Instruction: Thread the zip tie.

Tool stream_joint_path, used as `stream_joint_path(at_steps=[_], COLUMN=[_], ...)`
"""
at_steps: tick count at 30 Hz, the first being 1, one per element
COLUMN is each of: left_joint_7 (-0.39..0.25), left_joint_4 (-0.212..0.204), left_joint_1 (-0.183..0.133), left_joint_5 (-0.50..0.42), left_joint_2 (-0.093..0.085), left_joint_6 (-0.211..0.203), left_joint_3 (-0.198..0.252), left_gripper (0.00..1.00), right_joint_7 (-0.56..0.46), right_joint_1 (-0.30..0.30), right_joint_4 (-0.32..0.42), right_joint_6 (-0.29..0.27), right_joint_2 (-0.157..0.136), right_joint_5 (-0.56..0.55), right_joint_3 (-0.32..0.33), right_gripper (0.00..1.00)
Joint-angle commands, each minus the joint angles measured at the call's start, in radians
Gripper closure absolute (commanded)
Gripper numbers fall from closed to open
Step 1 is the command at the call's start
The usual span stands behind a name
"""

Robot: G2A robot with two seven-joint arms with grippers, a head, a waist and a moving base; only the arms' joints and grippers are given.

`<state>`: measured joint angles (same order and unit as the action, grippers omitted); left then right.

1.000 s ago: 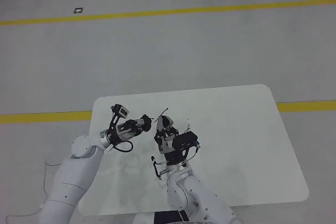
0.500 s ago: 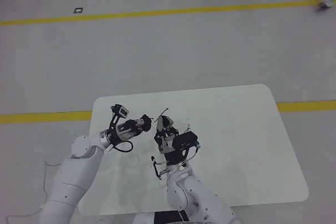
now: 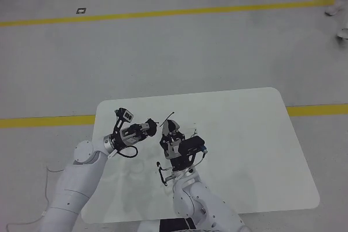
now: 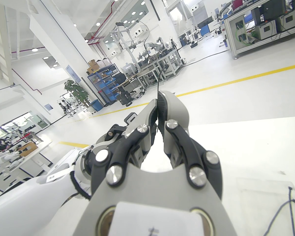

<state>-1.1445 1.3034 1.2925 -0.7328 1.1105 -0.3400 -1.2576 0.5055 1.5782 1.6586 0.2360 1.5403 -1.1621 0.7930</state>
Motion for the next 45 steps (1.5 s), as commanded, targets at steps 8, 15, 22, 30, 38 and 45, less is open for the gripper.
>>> stream_joint_path(at_steps=[8, 15, 22, 30, 38, 45], left_joint_7=[0.0, 0.0, 0.0, 0.0, 0.0, 0.0], left_joint_4=[0.0, 0.0, 0.0, 0.0, 0.0, 0.0], left_joint_1=[0.0, 0.0, 0.0, 0.0, 0.0, 0.0], left_joint_5=[0.0, 0.0, 0.0, 0.0, 0.0, 0.0], left_joint_2=[0.0, 0.0, 0.0, 0.0, 0.0, 0.0], left_joint_6=[0.0, 0.0, 0.0, 0.0, 0.0, 0.0], left_joint_3=[0.0, 0.0, 0.0, 0.0, 0.0, 0.0], left_gripper=[1.0, 1.0, 1.0, 1.0, 1.0, 1.0], right_joint_7=[-0.003, -0.002, 0.008, 0.021, 0.02, 0.021], right_joint_1=[-0.026, -0.056, -0.068, -0.066, -0.068, -0.064], right_joint_4=[-0.025, -0.06, -0.079, -0.088, -0.092, -0.092], right_joint_6=[0.045, 0.07, 0.083, 0.081, 0.076, 0.072], right_joint_2=[0.014, 0.029, 0.041, 0.048, 0.054, 0.059], right_joint_5=[0.003, 0.005, 0.012, 0.014, 0.011, 0.003], right_joint_3=[-0.007, -0.018, -0.024, -0.015, -0.011, -0.012], right_gripper=[1.0, 1.0, 1.0, 1.0, 1.0, 1.0])
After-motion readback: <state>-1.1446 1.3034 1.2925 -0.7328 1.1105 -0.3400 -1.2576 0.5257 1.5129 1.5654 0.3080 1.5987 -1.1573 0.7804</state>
